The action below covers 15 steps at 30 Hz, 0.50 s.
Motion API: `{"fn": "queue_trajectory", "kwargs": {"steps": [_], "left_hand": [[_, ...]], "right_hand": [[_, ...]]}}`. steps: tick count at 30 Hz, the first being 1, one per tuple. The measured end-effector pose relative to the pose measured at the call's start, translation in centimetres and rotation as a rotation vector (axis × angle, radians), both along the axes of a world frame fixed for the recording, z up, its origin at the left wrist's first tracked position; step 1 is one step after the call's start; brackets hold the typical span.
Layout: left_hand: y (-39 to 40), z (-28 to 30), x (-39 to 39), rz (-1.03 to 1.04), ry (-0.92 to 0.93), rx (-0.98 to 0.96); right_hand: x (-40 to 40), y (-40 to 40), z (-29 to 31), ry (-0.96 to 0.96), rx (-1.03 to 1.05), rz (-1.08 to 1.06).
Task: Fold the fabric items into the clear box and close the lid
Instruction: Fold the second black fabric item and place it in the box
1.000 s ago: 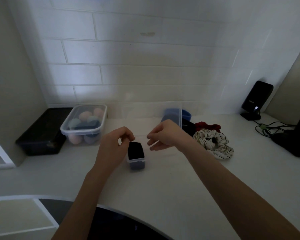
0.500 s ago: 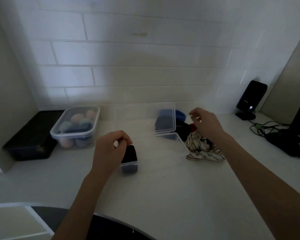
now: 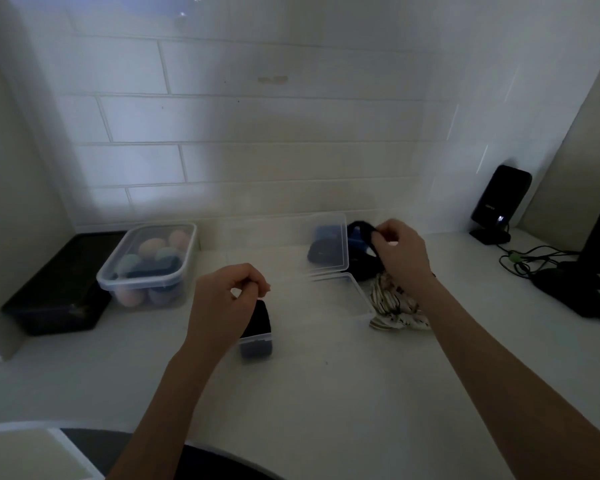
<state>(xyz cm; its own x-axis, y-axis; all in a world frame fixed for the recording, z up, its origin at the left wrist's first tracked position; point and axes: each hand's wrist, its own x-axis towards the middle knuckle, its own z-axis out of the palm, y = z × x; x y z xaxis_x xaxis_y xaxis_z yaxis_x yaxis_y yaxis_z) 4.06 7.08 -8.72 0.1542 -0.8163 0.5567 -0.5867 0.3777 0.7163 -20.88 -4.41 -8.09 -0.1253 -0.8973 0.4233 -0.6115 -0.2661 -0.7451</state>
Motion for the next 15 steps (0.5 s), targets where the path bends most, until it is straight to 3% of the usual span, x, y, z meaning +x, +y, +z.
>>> {"fn": "queue_trajectory", "kwargs": {"steps": [6, 12, 15], "left_hand": [[0.5, 1.3, -1.7, -0.059, -0.024, -0.072], [0.8, 2.3, -4.8, -0.193, 0.044, 0.002], [0.3, 2.9, -6.5, -0.265, 0.204, 0.119]], "right_hand": [[0.7, 1.9, 3.7, -0.536, 0.095, 0.161], [1.6, 6.1, 5.2, -0.788, 0.277, 0.431], [1.9, 7.9, 5.4, -0.732, 0.383, 0.62]]}}
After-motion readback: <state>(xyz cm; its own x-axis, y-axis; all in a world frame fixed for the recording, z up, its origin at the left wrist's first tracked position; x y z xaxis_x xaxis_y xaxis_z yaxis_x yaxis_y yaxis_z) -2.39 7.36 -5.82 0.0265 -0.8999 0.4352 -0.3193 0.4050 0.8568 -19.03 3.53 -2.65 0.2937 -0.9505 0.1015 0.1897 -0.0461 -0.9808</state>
